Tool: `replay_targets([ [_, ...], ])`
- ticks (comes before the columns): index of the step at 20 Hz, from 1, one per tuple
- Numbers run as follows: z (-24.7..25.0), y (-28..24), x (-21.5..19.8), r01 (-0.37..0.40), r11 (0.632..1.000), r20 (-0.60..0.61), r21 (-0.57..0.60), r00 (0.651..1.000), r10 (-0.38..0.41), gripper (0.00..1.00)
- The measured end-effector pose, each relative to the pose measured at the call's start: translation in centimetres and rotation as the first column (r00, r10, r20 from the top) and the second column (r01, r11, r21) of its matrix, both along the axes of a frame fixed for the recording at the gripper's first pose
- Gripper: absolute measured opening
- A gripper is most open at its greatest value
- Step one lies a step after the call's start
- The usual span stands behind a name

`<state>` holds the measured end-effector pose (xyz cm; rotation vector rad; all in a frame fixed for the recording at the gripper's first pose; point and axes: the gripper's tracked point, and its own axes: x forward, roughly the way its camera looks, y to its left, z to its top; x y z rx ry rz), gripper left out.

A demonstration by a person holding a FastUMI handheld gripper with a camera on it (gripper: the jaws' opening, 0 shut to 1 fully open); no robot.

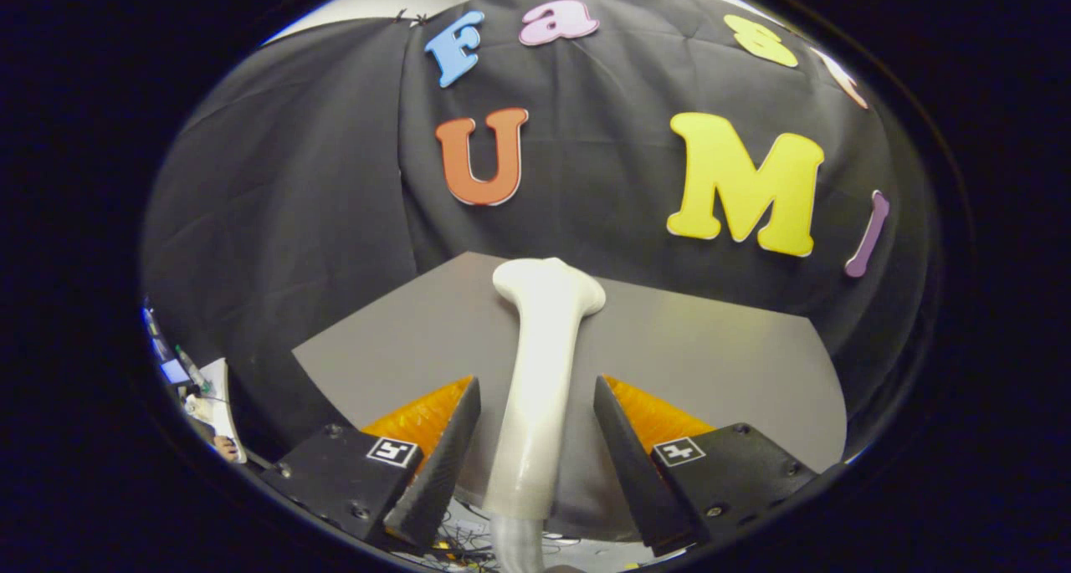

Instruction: Iron the clothes twice with a garment steamer, once on the left side and once on the right side.

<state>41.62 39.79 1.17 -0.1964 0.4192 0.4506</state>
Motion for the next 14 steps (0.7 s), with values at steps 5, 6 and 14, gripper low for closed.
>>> replay_targets([
  [5,-0.3,0.5,1.1,0.029,0.999,-0.064,0.018,0.998,-0.028,0.68],
  [6,-0.1,0.5,1.2,0.025,1.0,-0.058,0.003,0.998,-0.025,0.67],
  [14,0.6,0.9,0.0,0.027,0.999,-0.057,0.035,0.998,-0.025,0.39],
])
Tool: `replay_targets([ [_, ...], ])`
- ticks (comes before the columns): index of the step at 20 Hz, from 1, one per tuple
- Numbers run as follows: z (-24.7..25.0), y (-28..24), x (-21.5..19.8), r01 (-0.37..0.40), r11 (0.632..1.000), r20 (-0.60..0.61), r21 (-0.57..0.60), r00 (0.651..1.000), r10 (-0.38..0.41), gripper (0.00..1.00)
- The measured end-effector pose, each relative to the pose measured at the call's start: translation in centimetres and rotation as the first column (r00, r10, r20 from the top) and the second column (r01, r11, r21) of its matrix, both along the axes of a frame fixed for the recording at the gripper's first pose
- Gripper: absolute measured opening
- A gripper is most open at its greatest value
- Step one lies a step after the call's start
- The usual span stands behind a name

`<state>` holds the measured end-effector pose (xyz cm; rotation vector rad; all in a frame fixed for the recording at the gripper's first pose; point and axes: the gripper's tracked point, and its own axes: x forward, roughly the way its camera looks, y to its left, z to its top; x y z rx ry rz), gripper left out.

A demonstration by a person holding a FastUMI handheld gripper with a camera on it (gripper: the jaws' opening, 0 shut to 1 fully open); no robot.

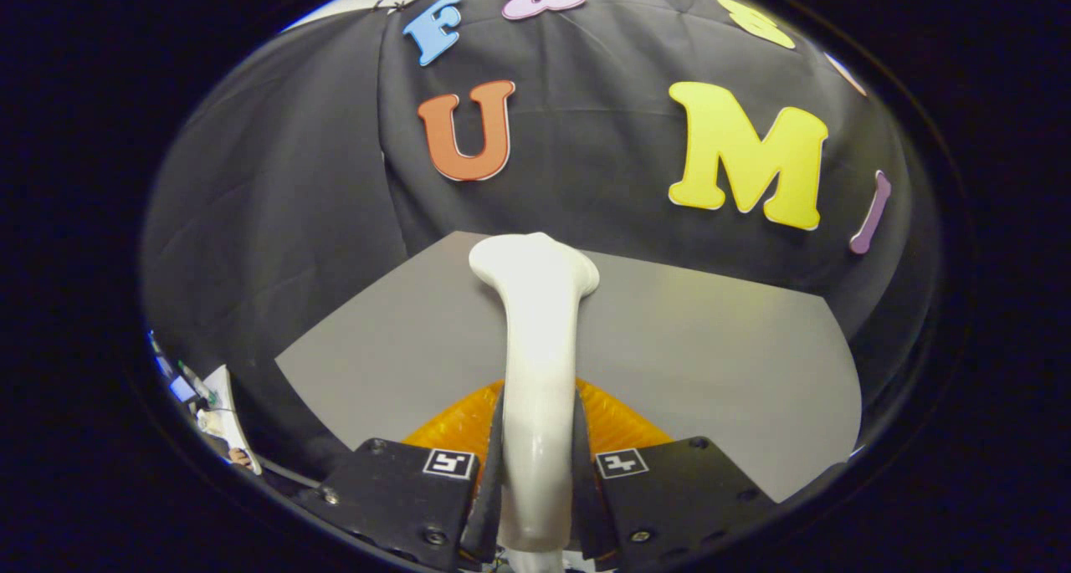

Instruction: Iron the clothes twice with a garment steamer, once on the left side and once on the right side.

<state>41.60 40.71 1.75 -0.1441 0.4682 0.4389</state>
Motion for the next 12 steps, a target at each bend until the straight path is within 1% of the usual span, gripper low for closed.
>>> replay_targets([
  [2,0.7,-0.9,-1.1,-0.01,1.0,0.034,0.008,0.999,0.01,0.38],
  [6,3.7,-3.3,-3.8,-0.007,0.997,0.077,0.072,0.997,0.002,0.38],
  [9,6.8,-6.5,-6.5,-0.011,0.99,0.126,0.138,0.992,-0.007,0.38],
  [12,10.3,-11.6,-9.9,0.013,0.98,0.18,0.197,0.982,-0.049,0.38],
])
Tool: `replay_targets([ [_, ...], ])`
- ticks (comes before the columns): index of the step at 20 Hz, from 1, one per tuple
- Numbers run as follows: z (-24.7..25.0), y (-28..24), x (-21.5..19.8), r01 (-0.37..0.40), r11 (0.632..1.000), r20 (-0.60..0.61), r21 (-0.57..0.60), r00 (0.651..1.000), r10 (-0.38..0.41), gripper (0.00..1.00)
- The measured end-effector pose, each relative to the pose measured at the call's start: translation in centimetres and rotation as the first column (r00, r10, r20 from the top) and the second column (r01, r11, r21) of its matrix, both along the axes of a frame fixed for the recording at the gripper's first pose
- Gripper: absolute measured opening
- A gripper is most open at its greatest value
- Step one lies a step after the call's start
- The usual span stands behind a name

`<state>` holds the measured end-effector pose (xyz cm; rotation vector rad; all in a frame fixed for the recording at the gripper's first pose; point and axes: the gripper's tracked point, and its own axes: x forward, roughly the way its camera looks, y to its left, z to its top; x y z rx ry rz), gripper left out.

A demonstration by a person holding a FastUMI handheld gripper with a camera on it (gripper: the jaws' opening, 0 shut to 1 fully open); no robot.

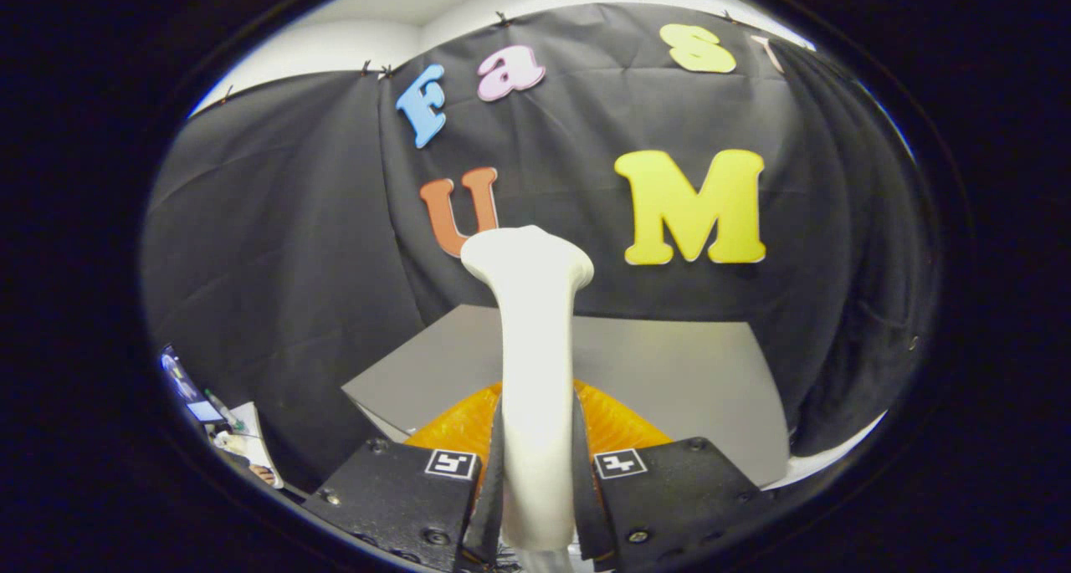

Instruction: Iron the clothes twice with a garment steamer, once on the left side and once on the right side.

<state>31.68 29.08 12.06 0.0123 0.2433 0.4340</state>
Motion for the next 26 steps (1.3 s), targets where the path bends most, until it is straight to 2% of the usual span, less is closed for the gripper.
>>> replay_targets([
  [6,6.8,-12.3,-6.9,0.106,0.988,0.106,0.111,0.987,-0.118,0.38],
  [10,11.1,-22.4,-10.5,0.229,0.959,0.19,0.166,0.947,-0.259,0.38],
  [13,13.8,-29.4,-11.5,0.333,0.922,0.227,0.195,0.9,-0.373,0.38],
  [16,15.9,-34.5,-11.6,0.388,0.891,0.255,0.237,0.86,-0.442,0.38],
  [19,17.4,-37.3,-10.4,0.397,0.883,0.272,0.249,0.847,-0.457,0.38],
  [26,19.3,-37.1,-4.4,0.357,0.913,0.304,0.197,0.863,-0.403,0.38],
])
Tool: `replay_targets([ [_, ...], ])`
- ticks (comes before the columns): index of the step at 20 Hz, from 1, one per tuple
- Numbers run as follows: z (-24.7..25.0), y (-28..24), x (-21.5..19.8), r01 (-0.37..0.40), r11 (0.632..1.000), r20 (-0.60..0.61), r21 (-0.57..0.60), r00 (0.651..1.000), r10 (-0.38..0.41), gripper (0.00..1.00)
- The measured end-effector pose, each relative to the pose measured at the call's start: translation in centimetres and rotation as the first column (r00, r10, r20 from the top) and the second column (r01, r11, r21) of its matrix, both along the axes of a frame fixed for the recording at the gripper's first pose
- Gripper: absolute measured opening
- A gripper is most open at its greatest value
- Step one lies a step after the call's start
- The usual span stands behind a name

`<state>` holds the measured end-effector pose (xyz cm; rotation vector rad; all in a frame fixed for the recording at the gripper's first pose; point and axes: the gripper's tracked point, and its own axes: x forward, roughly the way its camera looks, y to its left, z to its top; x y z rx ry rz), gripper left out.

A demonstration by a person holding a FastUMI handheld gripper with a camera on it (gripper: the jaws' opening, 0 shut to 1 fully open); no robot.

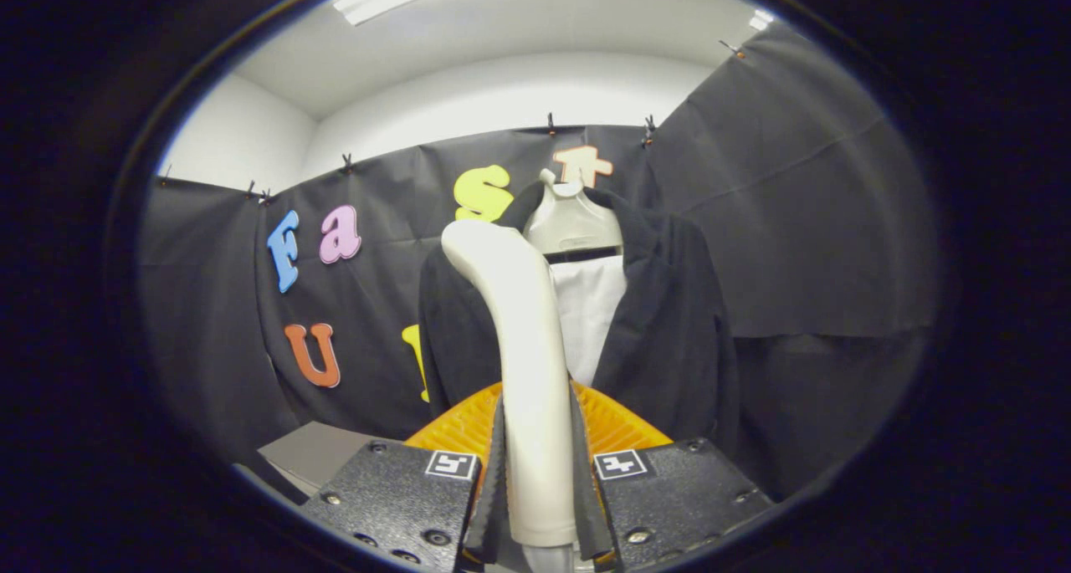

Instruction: Iron the clothes twice with a garment steamer, once on the left side and once on the right side.

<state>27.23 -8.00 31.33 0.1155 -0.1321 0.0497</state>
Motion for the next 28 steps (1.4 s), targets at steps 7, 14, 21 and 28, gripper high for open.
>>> replay_targets([
  [7,-1.4,0.3,3.7,0.013,0.997,-0.021,-0.073,1.0,-0.015,0.38],
  [14,-5.0,-0.2,3.0,0.057,0.994,-0.07,-0.093,0.996,-0.063,0.38],
  [21,-9.9,-0.8,2.6,0.096,0.99,-0.16,-0.103,0.981,-0.112,0.38],
  [28,-13.4,-1.5,2.2,0.124,0.987,-0.216,-0.103,0.966,-0.143,0.38],
])
